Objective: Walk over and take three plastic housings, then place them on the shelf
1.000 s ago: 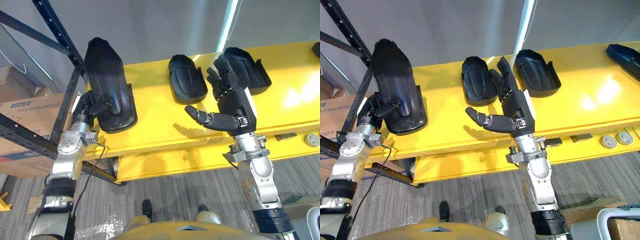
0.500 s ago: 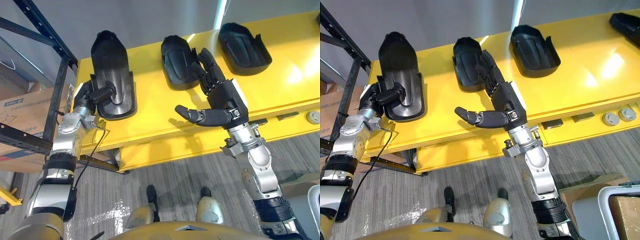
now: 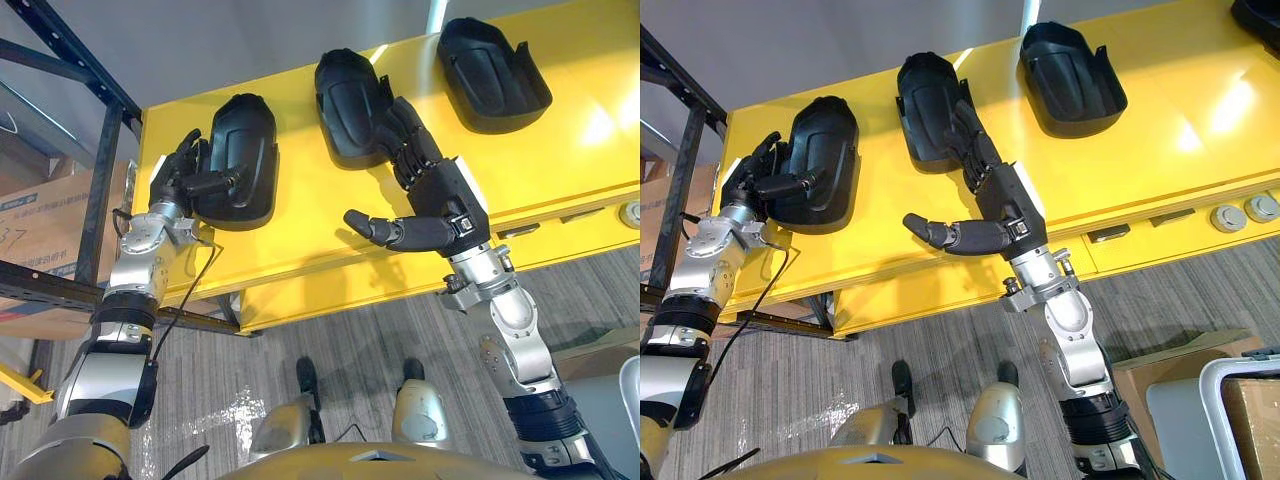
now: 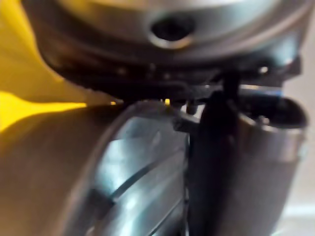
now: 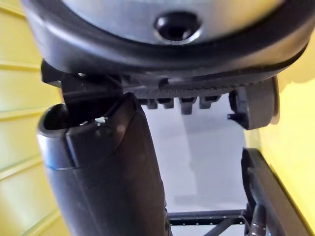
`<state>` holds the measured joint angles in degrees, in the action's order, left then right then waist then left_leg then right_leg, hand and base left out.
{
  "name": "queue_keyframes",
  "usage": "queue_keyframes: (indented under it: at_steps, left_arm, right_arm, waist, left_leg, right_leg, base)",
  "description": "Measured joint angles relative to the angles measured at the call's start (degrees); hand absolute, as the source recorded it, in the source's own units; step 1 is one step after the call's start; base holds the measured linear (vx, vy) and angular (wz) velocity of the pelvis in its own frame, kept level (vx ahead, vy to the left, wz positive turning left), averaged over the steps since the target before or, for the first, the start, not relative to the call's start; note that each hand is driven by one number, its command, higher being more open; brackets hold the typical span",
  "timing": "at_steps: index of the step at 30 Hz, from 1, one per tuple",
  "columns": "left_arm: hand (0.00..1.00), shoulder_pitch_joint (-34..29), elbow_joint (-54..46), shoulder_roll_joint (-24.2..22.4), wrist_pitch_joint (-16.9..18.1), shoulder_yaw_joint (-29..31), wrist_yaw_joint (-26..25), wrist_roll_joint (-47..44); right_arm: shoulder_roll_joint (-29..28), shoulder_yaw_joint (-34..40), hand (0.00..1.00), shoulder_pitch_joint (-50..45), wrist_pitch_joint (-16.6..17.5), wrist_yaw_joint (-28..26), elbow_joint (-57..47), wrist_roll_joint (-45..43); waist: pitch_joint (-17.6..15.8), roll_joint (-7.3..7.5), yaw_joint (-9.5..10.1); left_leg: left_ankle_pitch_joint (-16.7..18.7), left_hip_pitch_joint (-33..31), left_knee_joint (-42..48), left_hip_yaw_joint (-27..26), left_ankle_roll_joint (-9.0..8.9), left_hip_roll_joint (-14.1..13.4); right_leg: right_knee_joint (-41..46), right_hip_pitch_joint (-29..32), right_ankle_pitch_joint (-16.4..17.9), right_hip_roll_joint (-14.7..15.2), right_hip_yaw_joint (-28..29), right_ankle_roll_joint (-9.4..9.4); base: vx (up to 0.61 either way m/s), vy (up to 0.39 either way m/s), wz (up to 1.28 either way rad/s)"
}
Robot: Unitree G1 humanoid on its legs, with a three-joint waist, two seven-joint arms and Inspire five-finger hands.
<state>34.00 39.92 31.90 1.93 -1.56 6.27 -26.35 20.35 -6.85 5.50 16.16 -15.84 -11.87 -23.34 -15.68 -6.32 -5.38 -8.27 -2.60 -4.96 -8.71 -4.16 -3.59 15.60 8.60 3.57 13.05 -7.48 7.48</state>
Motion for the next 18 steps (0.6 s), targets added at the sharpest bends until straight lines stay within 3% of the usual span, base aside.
queue_keyframes:
  at_steps: [4, 11, 16, 18]
  left_arm:
    - [1.0, -0.1, -0.1, -0.1, -2.3, -0.2, -1.6, 0.0]
    - [1.0, -0.4, -2.7, -0.6, -2.0, -1.0, -5.3, -0.1]
    - [1.0, -7.7, -21.6, -1.3, -1.9, 0.8, -9.6, 0.2]
    - [1.0, -13.9, -33.6, -3.6, 0.2, 3.1, -11.2, 0.2]
  right_arm:
    - [-0.8, -0.7, 1.0, -0.1, 0.0, -0.2, 0.0, 0.0]
    - [-3.2, -0.9, 1.0, -0.2, 0.6, 1.8, 0.0, 0.5]
    - [-4.9, -0.5, 1.0, -0.9, 0.8, 4.8, 1.2, 2.8]
    - [-5.0, -0.3, 1.0, -1.2, 0.9, 6.4, 2.6, 4.9]
  waist:
    - [0.0, 0.02, -0.58]
    - [0.4, 0.55, -0.69]
    - [2.1, 3.22, 0.42]
    - [3.9, 3.75, 0.89]
  left_leg:
    - [0.4, 1.2, -0.1, 0.1, -0.12, -0.1]
    - [0.7, 1.9, -0.2, 0.8, 0.13, -0.5]
    - [0.2, 2.3, 0.1, 1.0, 0.1, -0.1]
    - [0.2, 3.1, 0.1, 1.1, 0.08, -0.1]
  right_leg:
    - [-1.2, -2.0, -0.1, -0.1, -0.3, 0.28]
    - [-7.4, -6.1, -2.6, -0.5, -2.0, 1.38]
    - [-10.6, -9.0, -3.5, -0.7, -3.9, 1.18]
    - [-11.4, -10.8, -3.5, -0.9, -4.9, 1.11]
  base:
    - [0.0, 0.0, 0.0]
    - [0.03, 0.02, 0.07]
    - [0.07, 0.009, 0.15]
    - [0.05, -0.01, 0.18]
